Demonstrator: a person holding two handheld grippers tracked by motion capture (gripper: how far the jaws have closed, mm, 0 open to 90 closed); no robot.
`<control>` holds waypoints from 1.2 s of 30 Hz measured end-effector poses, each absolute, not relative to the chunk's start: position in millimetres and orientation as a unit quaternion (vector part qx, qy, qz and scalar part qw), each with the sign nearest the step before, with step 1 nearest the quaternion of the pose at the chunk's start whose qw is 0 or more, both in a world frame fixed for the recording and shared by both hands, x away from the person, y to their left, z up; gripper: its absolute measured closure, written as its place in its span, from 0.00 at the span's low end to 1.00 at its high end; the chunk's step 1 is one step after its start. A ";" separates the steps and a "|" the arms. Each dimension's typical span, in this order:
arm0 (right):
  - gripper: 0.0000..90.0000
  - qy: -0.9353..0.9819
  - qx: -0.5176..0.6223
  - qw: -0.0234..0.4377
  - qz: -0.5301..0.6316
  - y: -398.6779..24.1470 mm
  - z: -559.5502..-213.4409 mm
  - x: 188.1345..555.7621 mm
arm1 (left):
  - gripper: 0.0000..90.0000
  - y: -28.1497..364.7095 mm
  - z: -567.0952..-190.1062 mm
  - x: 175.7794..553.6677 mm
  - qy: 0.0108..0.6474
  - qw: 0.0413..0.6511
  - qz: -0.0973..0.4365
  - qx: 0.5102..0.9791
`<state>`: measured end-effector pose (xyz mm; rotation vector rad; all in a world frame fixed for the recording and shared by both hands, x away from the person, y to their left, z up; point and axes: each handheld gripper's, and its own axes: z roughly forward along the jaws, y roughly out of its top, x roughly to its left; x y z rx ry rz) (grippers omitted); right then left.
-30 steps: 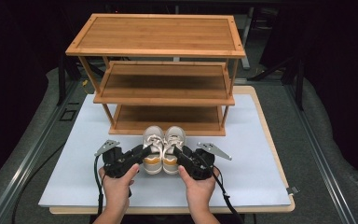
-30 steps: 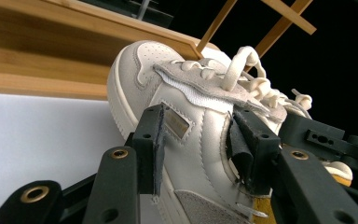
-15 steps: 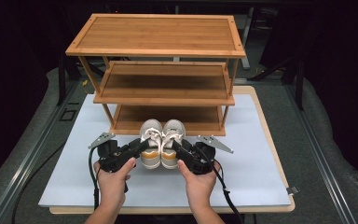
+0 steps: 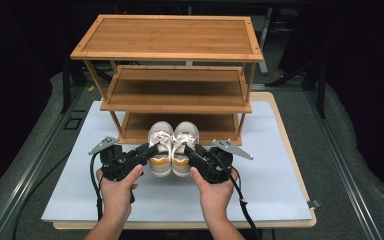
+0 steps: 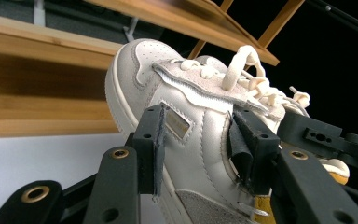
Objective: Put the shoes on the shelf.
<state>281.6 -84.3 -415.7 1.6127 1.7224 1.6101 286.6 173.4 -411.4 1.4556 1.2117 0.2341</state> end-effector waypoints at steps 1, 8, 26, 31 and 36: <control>0.66 0.594 0.554 0.140 0.566 -84.1 -414.6 282.1 | 0.64 173.2 -409.4 286.7 0.516 0.579 0.101 0.623; 0.66 0.594 0.550 0.143 0.570 -84.9 -405.1 283.1 | 0.64 172.7 -399.7 287.9 0.512 0.584 0.106 0.621; 0.66 0.595 0.541 0.156 0.573 -87.2 -383.7 289.4 | 0.64 170.8 -379.6 294.8 0.500 0.589 0.115 0.624; 0.66 0.595 0.539 0.157 0.575 -87.4 -378.0 293.9 | 0.64 171.0 -375.1 298.7 0.499 0.590 0.115 0.625; 0.66 0.595 0.537 0.157 0.577 -88.3 -374.7 298.5 | 0.64 169.3 -368.9 305.6 0.496 0.590 0.118 0.626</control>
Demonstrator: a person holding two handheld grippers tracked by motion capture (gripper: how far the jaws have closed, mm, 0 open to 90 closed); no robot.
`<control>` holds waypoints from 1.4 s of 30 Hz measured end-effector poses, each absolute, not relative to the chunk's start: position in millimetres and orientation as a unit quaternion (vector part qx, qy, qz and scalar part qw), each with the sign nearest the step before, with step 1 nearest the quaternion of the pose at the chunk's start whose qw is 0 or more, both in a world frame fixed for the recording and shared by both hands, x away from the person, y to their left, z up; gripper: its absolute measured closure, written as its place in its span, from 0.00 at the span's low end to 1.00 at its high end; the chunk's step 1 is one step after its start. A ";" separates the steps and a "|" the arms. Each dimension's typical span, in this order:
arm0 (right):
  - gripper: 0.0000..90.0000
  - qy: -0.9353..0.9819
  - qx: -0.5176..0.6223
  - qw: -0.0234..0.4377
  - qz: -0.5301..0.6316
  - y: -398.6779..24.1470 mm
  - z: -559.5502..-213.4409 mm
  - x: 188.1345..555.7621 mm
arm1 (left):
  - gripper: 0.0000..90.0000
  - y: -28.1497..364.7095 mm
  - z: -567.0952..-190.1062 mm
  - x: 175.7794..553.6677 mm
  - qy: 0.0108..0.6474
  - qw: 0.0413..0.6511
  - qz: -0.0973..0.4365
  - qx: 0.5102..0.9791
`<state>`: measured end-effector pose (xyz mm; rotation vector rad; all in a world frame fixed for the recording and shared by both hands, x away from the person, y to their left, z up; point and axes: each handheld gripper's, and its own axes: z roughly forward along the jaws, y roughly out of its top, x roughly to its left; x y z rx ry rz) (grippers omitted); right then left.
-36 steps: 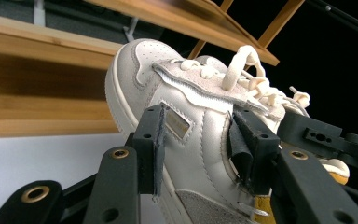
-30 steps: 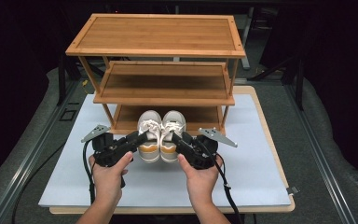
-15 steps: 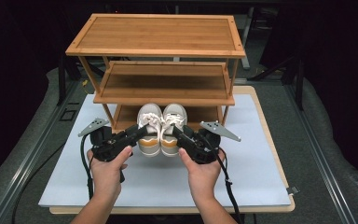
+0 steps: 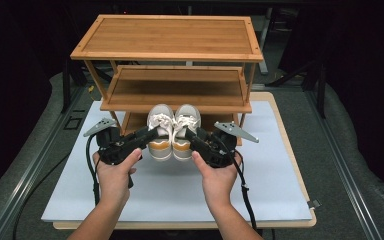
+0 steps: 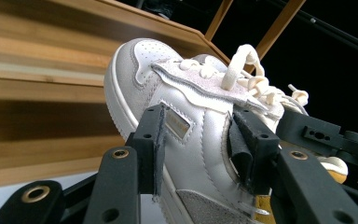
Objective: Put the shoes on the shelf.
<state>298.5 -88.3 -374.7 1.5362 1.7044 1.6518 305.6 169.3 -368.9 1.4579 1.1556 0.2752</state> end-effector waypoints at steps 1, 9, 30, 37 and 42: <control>0.66 0.595 0.538 0.160 0.575 -88.3 -373.0 301.4 | 0.64 168.3 -367.6 309.5 0.497 0.590 0.116 0.625; 0.66 0.600 0.538 0.160 0.570 -90.8 -364.0 317.5 | 0.64 166.6 -360.1 325.0 0.500 0.587 0.114 0.626; 0.66 0.601 0.545 0.149 0.565 -86.5 -354.5 355.6 | 0.64 170.3 -349.5 362.9 0.507 0.580 0.109 0.628; 0.66 0.603 0.548 0.147 0.561 -86.1 -354.1 373.9 | 0.64 169.6 -348.0 381.9 0.510 0.572 0.109 0.633; 0.66 0.603 0.549 0.146 0.560 -87.3 -355.4 384.7 | 0.64 168.7 -346.9 392.5 0.509 0.569 0.108 0.637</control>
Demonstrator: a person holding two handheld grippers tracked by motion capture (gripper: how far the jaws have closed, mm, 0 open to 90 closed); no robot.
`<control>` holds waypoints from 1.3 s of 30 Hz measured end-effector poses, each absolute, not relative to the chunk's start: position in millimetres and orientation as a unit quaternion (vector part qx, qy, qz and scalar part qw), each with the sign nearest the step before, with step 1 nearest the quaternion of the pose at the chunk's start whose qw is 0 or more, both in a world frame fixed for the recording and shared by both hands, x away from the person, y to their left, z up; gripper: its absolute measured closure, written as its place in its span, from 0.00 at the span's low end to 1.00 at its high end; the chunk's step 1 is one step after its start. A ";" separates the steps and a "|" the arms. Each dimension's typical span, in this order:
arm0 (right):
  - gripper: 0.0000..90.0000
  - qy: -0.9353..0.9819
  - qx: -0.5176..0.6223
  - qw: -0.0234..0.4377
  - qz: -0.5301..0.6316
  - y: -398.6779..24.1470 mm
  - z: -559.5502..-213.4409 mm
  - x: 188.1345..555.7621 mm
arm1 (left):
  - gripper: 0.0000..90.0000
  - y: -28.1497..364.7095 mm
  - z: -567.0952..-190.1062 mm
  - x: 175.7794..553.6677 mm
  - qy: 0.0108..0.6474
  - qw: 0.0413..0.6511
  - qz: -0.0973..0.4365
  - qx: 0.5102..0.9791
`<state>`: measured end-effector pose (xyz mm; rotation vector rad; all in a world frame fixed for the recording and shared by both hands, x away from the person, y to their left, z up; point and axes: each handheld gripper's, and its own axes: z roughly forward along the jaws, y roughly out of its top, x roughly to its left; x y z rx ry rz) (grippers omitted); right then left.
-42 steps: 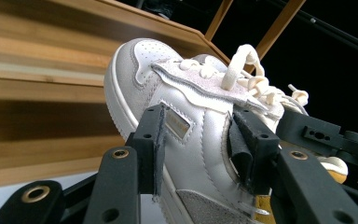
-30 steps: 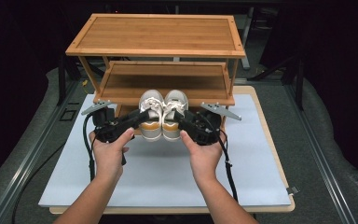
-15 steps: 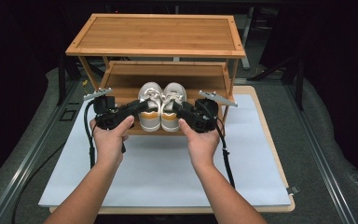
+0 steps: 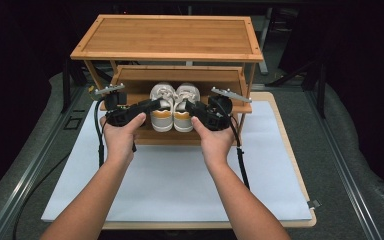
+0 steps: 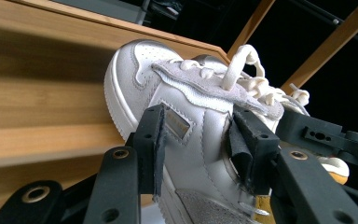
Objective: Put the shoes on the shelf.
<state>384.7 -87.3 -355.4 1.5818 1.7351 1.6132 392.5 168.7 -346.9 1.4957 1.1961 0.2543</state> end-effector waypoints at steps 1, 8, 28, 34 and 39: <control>0.66 0.600 0.549 0.144 0.564 -88.6 -355.4 389.1 | 0.64 168.5 -346.5 394.6 0.510 0.570 0.106 0.636; 0.66 0.601 0.554 0.147 0.558 -88.8 -351.8 398.9 | 0.64 168.4 -347.5 407.9 0.514 0.576 0.095 0.629; 0.66 0.603 0.575 0.142 0.534 -90.1 -354.7 427.9 | 0.64 167.1 -356.9 439.2 0.530 0.569 0.069 0.625; 0.66 0.600 0.573 0.132 0.542 -88.8 -355.7 434.2 | 0.64 168.9 -354.3 443.9 0.531 0.563 0.070 0.630; 0.65 0.599 0.582 0.127 0.534 -88.3 -357.3 436.5 | 0.62 170.0 -356.5 446.6 0.535 0.566 0.061 0.624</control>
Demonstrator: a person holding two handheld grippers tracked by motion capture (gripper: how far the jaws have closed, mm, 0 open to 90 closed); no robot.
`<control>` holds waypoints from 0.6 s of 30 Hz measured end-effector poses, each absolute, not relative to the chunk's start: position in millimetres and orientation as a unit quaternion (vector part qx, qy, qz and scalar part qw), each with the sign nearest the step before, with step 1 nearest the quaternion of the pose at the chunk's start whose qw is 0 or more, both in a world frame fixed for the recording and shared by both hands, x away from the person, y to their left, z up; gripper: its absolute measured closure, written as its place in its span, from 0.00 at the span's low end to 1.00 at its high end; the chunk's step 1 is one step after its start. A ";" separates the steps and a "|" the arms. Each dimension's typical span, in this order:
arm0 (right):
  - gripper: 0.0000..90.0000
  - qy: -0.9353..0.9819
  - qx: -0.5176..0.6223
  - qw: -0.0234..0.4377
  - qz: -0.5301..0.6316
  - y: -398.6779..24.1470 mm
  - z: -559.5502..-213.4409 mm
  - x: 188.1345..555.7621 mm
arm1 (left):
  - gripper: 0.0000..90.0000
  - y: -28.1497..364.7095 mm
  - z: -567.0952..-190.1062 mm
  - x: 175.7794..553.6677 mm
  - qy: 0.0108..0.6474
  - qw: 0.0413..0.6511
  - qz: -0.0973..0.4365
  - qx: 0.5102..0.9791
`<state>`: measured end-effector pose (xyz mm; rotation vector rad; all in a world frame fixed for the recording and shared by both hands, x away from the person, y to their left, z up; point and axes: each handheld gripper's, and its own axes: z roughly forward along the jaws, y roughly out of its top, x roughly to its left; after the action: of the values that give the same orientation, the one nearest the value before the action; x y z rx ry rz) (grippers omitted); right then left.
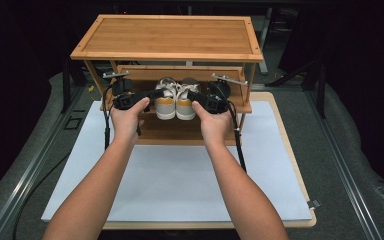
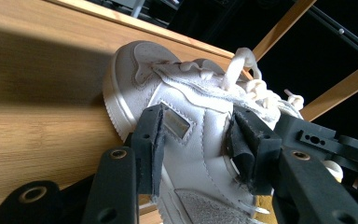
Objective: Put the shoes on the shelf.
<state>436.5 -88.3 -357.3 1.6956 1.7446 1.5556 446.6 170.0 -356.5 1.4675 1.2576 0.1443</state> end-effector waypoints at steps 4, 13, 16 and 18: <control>0.64 0.599 0.583 0.124 0.535 -88.7 -357.3 437.1 | 0.61 170.6 -356.1 446.8 0.539 0.571 0.054 0.617; 0.62 0.609 0.579 0.128 0.527 -88.3 -354.5 439.5 | 0.56 169.8 -357.2 450.8 0.543 0.563 0.054 0.621; 0.61 0.608 0.581 0.128 0.526 -88.4 -354.2 440.2 | 0.56 169.6 -356.4 451.6 0.540 0.562 0.058 0.624; 0.60 0.607 0.581 0.126 0.528 -88.8 -354.3 440.5 | 0.56 169.8 -356.5 451.8 0.539 0.563 0.060 0.624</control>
<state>440.5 -88.8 -354.3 1.6904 1.7679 1.5368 451.8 169.8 -356.5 1.4696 1.2688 0.1408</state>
